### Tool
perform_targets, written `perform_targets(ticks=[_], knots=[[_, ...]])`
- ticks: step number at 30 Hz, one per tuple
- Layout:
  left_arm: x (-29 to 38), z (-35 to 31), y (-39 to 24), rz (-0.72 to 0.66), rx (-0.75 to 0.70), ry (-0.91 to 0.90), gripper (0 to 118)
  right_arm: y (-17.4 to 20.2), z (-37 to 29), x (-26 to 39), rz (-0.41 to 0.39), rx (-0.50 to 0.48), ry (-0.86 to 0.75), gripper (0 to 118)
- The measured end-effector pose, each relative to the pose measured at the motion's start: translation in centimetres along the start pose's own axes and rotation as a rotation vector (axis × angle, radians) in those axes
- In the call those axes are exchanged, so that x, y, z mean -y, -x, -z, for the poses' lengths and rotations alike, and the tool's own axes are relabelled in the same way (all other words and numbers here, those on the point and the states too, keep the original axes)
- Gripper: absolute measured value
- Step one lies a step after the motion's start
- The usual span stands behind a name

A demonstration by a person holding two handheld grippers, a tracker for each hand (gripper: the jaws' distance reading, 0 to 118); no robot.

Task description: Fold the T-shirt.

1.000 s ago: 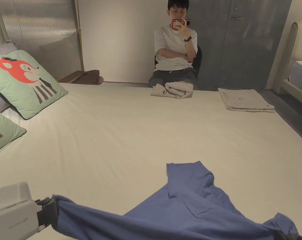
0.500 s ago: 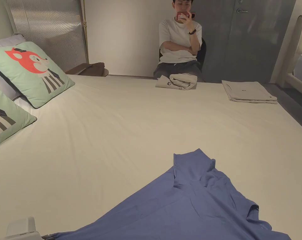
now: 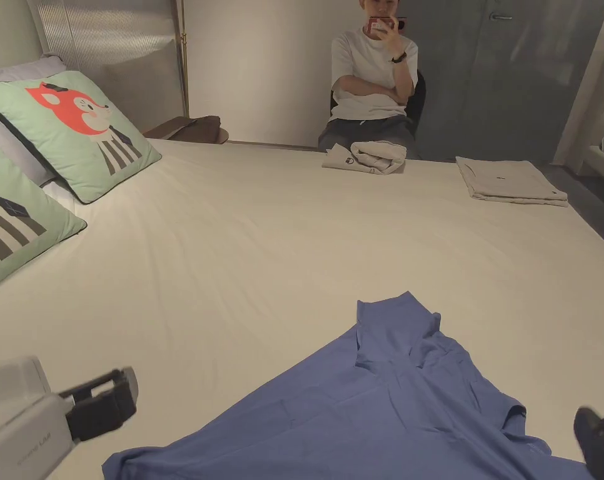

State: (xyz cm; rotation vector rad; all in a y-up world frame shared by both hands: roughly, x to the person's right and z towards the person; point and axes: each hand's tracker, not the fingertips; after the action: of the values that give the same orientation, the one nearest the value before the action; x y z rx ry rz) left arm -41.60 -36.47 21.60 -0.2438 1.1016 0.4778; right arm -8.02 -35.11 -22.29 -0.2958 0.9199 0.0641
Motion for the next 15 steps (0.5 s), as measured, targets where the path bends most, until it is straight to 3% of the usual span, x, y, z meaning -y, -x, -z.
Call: perform_targets(ticks=[2,3,4,5,7,8,15], knots=[[-1.2,-1.3,-1.1,0.032,0.012,-0.075,107,0.5,-0.2,-1.9,0.023,-0.006,-0.097,89],[-1.5,-1.8,-1.5,0.045,0.015,-0.107,101,0.8,-0.3,-2.5,0.027,-0.011,-0.127,88],[-1.7,-2.4,-1.9,0.062,0.009,-0.14,88,1.3,-0.4,-3.2,0.024,-0.026,-0.16,83],[-1.8,-2.8,-2.2,0.073,-0.005,-0.169,59,1.7,-0.5,-3.7,0.024,-0.037,-0.194,66],[-1.8,-3.3,-2.7,0.083,-0.037,-0.207,5,2.4,-0.3,-4.2,0.028,-0.043,-0.213,22],[-1.7,-3.6,-2.8,0.063,-0.04,-0.226,0,3.1,-0.3,-4.4,0.03,-0.042,-0.221,3],[-1.1,-3.2,-2.6,0.09,-0.015,-0.148,0,5.0,1.4,-4.7,0.023,-0.074,-0.212,0]])
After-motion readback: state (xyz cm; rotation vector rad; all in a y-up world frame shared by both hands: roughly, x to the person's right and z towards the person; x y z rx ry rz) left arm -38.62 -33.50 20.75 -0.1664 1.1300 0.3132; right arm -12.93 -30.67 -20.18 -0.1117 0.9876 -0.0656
